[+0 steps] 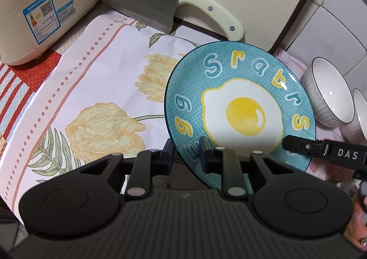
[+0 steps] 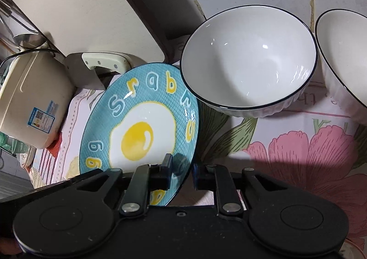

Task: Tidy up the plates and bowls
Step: 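Lift the blue egg plate with both grippers off the cloth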

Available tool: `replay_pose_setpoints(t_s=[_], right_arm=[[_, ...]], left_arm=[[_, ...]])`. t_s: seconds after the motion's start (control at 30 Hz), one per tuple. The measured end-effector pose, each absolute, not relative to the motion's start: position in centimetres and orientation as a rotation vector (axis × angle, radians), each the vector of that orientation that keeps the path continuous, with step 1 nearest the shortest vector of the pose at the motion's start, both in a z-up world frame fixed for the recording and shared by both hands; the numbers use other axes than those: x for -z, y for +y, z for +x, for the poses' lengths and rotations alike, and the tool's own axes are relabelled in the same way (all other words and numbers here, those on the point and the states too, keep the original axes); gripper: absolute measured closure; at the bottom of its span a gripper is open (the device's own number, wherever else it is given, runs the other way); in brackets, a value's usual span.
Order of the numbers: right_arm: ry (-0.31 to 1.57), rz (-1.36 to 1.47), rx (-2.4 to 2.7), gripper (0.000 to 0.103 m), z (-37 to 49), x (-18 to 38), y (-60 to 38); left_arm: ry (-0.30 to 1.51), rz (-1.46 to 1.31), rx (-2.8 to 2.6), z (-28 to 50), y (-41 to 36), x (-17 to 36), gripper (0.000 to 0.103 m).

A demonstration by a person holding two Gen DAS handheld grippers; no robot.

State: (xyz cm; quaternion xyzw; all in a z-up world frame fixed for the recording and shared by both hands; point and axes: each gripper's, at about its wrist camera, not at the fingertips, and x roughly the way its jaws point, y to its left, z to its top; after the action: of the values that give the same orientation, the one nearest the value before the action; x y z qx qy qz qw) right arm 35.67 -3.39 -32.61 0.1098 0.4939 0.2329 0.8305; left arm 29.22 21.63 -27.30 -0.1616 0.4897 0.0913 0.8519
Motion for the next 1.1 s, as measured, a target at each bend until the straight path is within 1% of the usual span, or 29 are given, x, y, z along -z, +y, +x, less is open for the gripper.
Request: replay_pose_setpoints(t_s=[0.17,0.4,0.53,0.87,1.1], right_arm=[[1.072,0.224,-0.452,0.082,35.7,32.2,-2.8],[1.056,0.199,-0.462,0.082,34.8,30.5,-2.4],[1.082,0.151,-0.496,0.081,34.4,29.2,-2.0],[1.098,0.116,-0.499,0.081,31.8,26.9,-2.5],[1.052,0.113,-0.501,0.081,29.0,23.7,-4.0]], left_arm=[[1.069,-0.344,-0.21,29.8,21.7,26.9,0.084],[1.035,-0.264,-0.203,29.1,21.2,25.1,0.084],[1.028,-0.21,-0.194,28.5,20.8,23.9,0.084],[1.011,-0.216,-0.166,24.8,20.0,20.8,0.084],[0.971,-0.202,-0.135,22.1,18.9,17.6,0.084]])
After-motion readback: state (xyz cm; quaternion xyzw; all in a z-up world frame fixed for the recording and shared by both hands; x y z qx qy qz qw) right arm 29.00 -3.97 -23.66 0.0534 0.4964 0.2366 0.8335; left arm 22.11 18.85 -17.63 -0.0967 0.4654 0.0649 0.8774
